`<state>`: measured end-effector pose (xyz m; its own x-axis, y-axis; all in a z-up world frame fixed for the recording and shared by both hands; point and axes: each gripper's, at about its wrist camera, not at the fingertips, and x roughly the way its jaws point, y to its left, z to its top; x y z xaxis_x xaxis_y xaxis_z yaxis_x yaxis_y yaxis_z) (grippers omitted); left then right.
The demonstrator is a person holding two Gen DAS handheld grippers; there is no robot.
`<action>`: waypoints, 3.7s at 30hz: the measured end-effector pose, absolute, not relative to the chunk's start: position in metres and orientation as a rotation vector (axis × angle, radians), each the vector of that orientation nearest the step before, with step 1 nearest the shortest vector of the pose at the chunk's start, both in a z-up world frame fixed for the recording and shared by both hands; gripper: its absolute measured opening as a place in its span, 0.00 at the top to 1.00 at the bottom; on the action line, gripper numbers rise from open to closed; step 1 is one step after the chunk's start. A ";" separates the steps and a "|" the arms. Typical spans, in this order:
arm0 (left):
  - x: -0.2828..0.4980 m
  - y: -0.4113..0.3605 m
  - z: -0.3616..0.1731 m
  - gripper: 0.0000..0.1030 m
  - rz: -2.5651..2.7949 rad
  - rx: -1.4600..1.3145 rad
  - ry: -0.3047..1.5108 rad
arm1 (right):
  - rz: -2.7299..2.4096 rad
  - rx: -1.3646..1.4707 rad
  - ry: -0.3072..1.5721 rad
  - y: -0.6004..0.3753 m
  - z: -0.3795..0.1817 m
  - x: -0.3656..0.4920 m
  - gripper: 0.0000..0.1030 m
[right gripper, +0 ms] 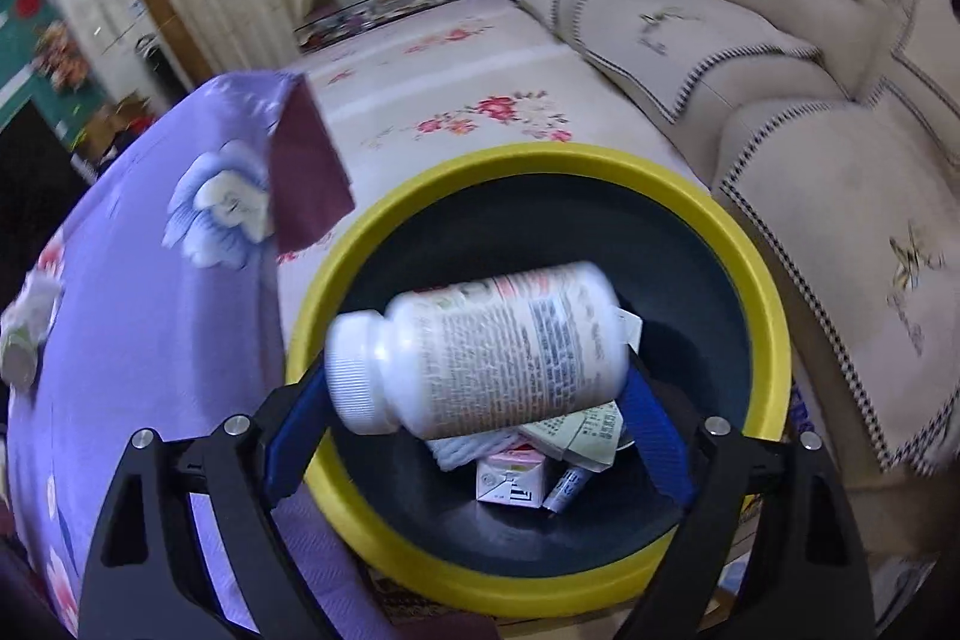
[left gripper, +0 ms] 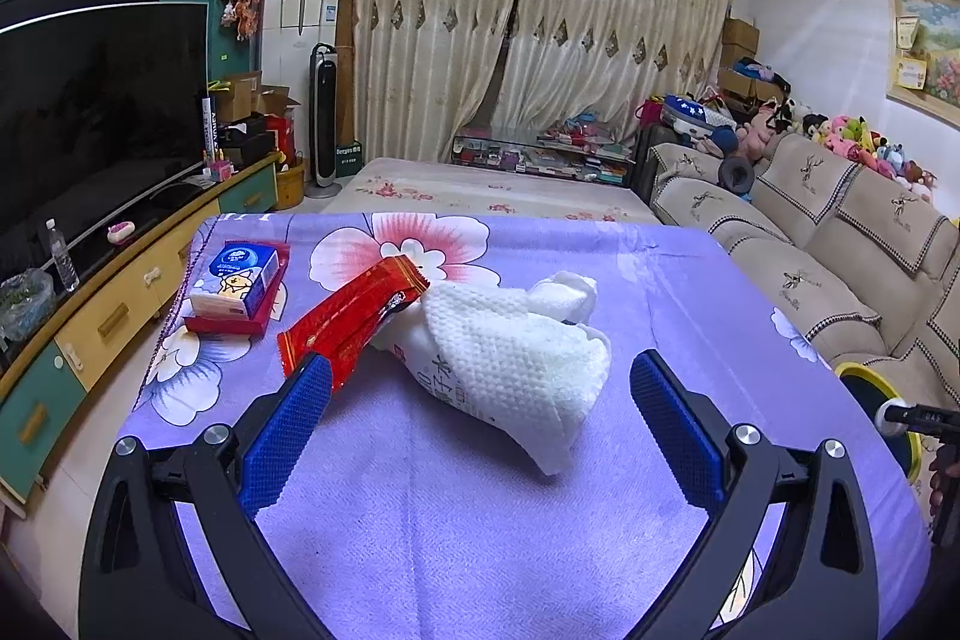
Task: Collect trash
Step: 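Carry the pill bottle over the bin and release it with the right gripper, then close the left gripper on the white tissue wrapped around the cup, then carry the tissue over the bin and open the left gripper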
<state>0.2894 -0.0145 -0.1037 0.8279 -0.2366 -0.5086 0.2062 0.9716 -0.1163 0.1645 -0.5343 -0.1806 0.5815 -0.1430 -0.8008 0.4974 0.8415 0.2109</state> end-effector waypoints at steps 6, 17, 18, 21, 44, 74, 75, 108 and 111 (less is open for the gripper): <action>0.292 -0.018 -0.106 0.05 -0.239 -0.046 0.556 | -0.407 0.450 0.831 -0.529 -0.165 0.170 0.13; 0.298 -0.031 -0.116 0.05 -0.232 0.030 0.580 | -0.157 0.449 0.614 -0.428 -0.128 0.194 0.10; 0.300 -0.031 -0.116 0.05 -0.230 0.032 0.584 | -0.147 0.419 0.607 -0.416 -0.127 0.196 0.10; 0.308 -0.030 -0.117 0.05 -0.234 0.026 0.620 | -0.130 0.323 0.621 -0.389 -0.127 0.205 0.10; 0.382 -0.049 -0.120 0.31 -0.319 0.065 0.791 | -0.169 0.311 0.604 -0.389 -0.127 0.202 0.10; 0.351 -0.115 0.003 0.92 -0.340 0.259 0.610 | -0.182 0.312 0.504 -0.397 -0.118 0.171 0.10; 0.345 -0.122 0.009 0.92 -0.351 0.266 0.603 | -0.182 0.308 0.509 -0.398 -0.117 0.166 0.10; 0.225 -0.535 -0.078 0.92 -0.994 0.504 0.747 | -0.628 0.394 0.449 -0.540 -0.119 -0.027 0.09; 0.228 -0.556 -0.103 0.91 -1.003 0.516 0.801 | -0.636 0.404 0.446 -0.544 -0.121 -0.033 0.09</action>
